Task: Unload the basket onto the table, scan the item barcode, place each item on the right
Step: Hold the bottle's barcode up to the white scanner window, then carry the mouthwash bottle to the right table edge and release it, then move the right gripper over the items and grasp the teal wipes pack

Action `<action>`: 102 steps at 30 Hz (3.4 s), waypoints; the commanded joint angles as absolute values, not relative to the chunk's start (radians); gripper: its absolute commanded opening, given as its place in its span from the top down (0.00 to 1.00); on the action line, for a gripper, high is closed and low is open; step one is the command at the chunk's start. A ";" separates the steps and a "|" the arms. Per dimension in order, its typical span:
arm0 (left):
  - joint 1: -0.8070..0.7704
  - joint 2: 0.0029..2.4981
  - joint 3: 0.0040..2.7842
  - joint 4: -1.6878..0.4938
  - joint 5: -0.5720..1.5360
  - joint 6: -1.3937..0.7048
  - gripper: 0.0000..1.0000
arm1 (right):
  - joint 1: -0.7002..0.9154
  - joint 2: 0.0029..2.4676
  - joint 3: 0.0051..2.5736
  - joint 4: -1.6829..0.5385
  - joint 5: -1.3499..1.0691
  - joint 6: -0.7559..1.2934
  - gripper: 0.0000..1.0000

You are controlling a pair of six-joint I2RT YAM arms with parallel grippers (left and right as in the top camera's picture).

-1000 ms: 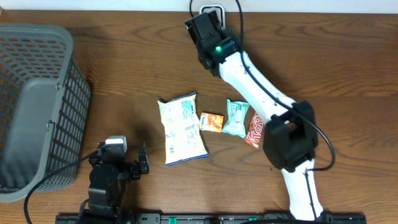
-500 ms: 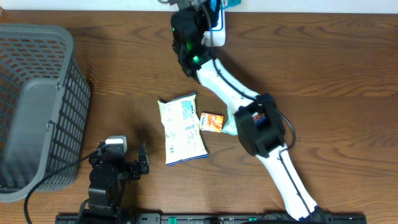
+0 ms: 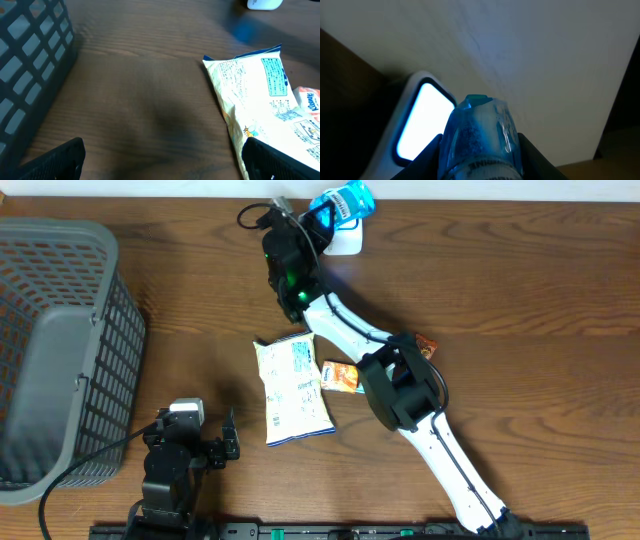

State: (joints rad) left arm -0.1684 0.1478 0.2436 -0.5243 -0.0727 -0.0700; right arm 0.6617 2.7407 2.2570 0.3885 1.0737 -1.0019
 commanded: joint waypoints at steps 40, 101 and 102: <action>-0.166 0.142 0.258 -0.523 -0.063 -0.053 0.01 | -0.084 2.599 2.290 -0.788 1.191 -0.165 0.76; -0.166 0.142 0.258 -0.523 -0.063 -0.053 0.01 | 0.494 2.012 1.996 -1.338 0.215 0.508 0.01; -0.166 0.142 0.258 -0.523 -0.063 -0.053 0.01 | 0.510 2.043 1.996 -1.345 0.232 0.527 0.01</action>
State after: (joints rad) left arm -0.1680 0.1478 0.2436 -0.5240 -0.0727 -0.0700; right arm 0.4664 1.9930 2.0060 -1.3331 0.0250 0.4393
